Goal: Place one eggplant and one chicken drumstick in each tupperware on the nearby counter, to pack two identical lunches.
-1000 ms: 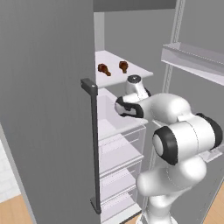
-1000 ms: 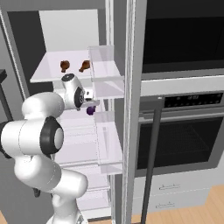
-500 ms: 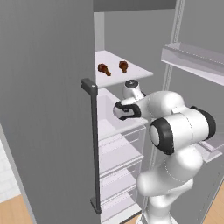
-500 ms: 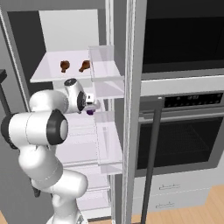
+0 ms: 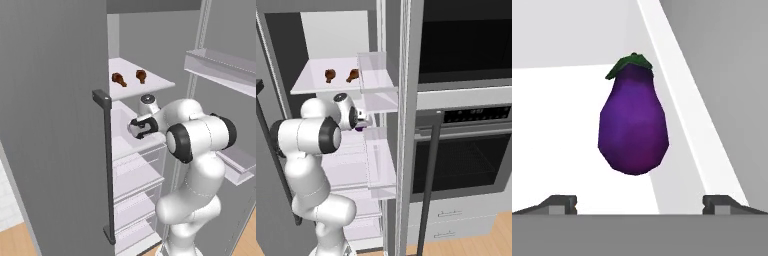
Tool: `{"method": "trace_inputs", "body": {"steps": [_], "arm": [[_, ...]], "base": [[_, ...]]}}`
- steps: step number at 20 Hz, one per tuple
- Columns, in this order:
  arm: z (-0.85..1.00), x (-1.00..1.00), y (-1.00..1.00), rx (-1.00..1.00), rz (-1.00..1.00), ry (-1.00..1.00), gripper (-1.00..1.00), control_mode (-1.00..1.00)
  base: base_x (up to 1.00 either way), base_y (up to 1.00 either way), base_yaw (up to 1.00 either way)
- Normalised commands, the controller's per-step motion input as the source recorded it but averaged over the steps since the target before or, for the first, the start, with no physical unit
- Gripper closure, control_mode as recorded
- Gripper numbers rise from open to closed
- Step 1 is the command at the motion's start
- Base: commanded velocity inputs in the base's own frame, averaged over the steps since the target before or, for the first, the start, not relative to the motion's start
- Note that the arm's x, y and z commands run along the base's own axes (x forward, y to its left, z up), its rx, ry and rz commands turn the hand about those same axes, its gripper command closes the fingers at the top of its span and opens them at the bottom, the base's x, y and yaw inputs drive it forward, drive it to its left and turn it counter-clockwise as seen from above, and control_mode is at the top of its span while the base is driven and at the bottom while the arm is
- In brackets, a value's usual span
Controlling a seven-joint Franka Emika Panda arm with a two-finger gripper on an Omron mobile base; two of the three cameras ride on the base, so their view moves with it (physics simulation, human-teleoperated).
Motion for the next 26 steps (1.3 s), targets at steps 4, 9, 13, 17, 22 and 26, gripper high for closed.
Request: {"method": "trace_inputs", "body": {"steps": [4, 9, 13, 17, 22, 26], "arm": [[-0.17, 0.42, 0.11, 0.0, -0.02, 0.07, -1.0, -1.0], [-0.14, 0.42, 0.04, 0.0, -0.01, 0.06, -1.0, -1.0], [-0.29, 0.33, 0.0, 0.0, 0.0, 0.09, -1.0, -1.0], [-0.92, -0.05, 0.0, 0.0, 0.0, 0.25, 1.0, -1.0], [-0.2, 0.03, 0.0, 0.0, 0.0, 0.11, 1.0, -1.0], [-0.28, -0.73, 0.14, -0.01, 0.0, 0.02, 1.0, -1.0]], "base": [[0.0, 0.0, 0.0], [0.0, 0.0, 0.0], [0.0, 0.0, 0.0], [0.0, 0.0, 0.0], [0.0, 0.0, 0.0], [0.0, 0.0, 0.0]]}}
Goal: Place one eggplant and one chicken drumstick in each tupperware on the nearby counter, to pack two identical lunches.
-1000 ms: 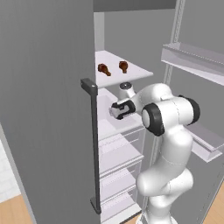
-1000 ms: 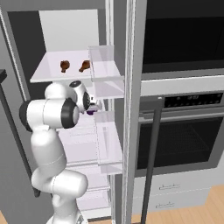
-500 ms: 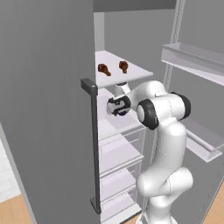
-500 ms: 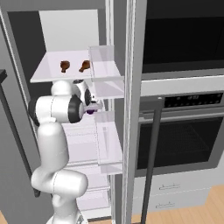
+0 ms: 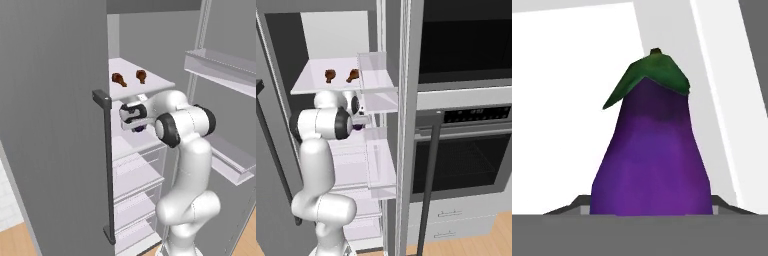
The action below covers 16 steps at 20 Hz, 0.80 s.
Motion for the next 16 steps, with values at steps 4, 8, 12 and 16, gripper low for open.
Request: {"method": "trace_inputs", "body": {"steps": [4, 8, 12, 16], "arm": [[-0.4, -1.0, 0.34, -0.01, 0.0, 0.0, 1.0, -1.0], [0.0, -1.0, 0.31, 0.0, 0.0, -0.15, 1.0, -1.0], [0.01, -1.0, 0.2, 0.0, 0.0, -0.22, 1.0, -1.0], [0.26, -1.0, 0.04, 0.0, 0.0, -0.32, 1.0, -1.0]], "base": [[0.0, 0.0, 0.0], [0.0, 0.0, 0.0], [0.0, 0.0, 0.0], [0.0, 0.0, 0.0]]}}
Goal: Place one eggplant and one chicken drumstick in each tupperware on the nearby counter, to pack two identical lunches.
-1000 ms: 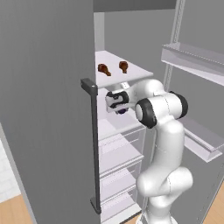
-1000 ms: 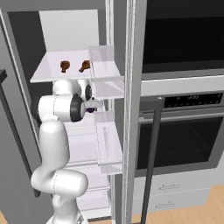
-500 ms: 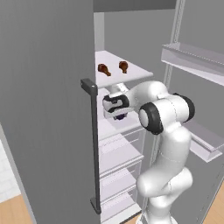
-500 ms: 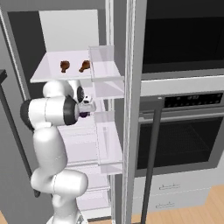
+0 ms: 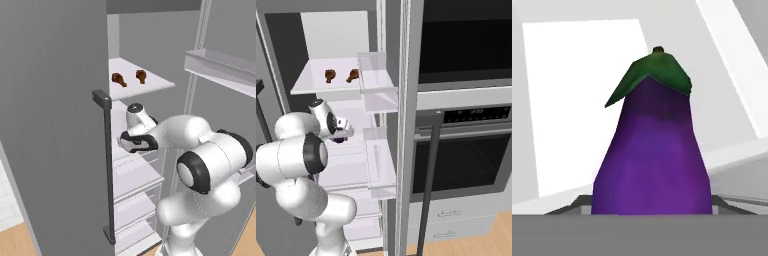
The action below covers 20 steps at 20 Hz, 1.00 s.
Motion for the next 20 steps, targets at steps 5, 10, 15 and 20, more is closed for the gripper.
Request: {"method": "trace_inputs", "body": {"steps": [5, 10, 15, 20], "arm": [[0.87, -1.0, 0.0, 0.05, -0.02, -0.27, 1.0, -1.0], [1.0, -1.0, 0.0, 0.04, -0.03, -0.11, 1.0, -1.0], [1.0, -1.0, 0.0, 0.1, -0.02, 0.0, 1.0, -1.0], [0.9, -1.0, 0.0, 0.1, -0.01, 0.02, 1.0, -1.0]], "base": [[0.0, 0.0, 0.0], [0.0, 0.0, 0.0], [0.0, 0.0, 0.0], [0.0, 0.0, 0.0]]}}
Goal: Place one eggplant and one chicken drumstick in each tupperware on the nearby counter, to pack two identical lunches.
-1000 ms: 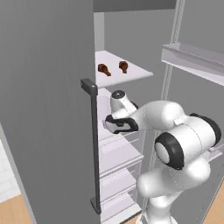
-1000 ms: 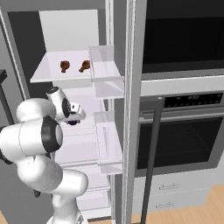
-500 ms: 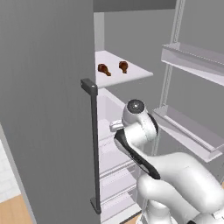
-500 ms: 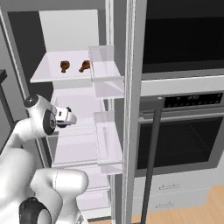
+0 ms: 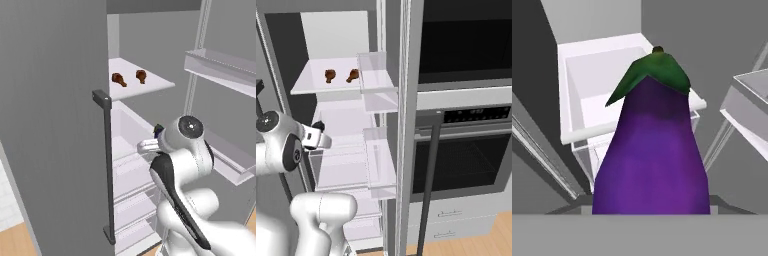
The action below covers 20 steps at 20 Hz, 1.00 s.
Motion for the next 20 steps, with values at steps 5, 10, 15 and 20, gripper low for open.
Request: {"method": "trace_inputs", "body": {"steps": [5, 10, 15, 20], "arm": [[0.28, -1.0, 0.0, 0.05, 0.0, 0.14, 1.0, -1.0], [-0.02, -0.2, 0.0, 0.0, 0.0, 0.08, 1.0, 1.0], [0.0, 0.0, 0.0, 0.0, 0.0, 0.0, 1.0, 1.0], [0.0, 0.0, 0.0, 0.0, 0.0, 0.0, 1.0, 1.0]], "base": [[0.0, 0.0, 0.0], [-0.8, 0.0, 0.0], [-1.0, 0.0, -0.18], [-0.98, -0.1, -0.5]]}}
